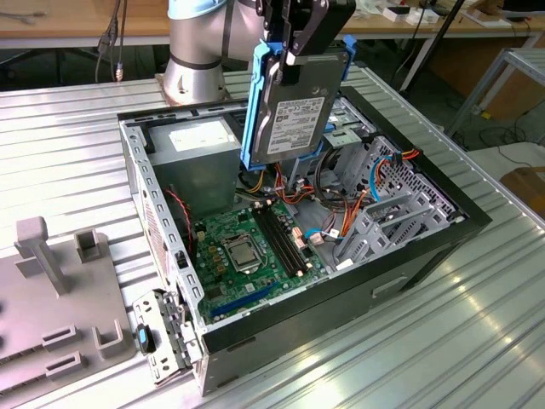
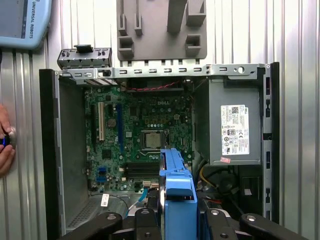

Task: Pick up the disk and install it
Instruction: 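Insert the disk into the insertion slot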

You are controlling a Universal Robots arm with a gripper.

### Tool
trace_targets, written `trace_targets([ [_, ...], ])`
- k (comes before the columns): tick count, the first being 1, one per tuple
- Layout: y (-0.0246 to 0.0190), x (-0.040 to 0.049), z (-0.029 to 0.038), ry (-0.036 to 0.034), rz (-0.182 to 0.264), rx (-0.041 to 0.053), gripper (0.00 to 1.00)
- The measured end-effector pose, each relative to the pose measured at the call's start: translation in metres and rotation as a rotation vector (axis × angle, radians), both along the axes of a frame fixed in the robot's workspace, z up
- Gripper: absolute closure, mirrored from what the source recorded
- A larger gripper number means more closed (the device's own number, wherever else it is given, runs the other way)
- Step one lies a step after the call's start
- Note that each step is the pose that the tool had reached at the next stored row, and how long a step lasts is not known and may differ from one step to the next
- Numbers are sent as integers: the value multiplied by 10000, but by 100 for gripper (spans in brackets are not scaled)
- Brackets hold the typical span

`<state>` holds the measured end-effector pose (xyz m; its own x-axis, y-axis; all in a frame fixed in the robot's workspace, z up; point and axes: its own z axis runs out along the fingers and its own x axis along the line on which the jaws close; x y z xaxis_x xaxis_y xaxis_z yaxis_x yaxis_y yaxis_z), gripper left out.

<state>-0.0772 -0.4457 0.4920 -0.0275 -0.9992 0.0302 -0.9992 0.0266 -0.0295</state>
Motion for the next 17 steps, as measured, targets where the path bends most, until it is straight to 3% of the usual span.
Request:
trace_targets([
  [4,-1,2,0,0,0,0,63],
  [8,-116,28,-1,0,0,-3,63],
  [14,-158,217,-17,27,0,-4,63],
  [17,-240,282,-23,36,-1,-2,63],
])
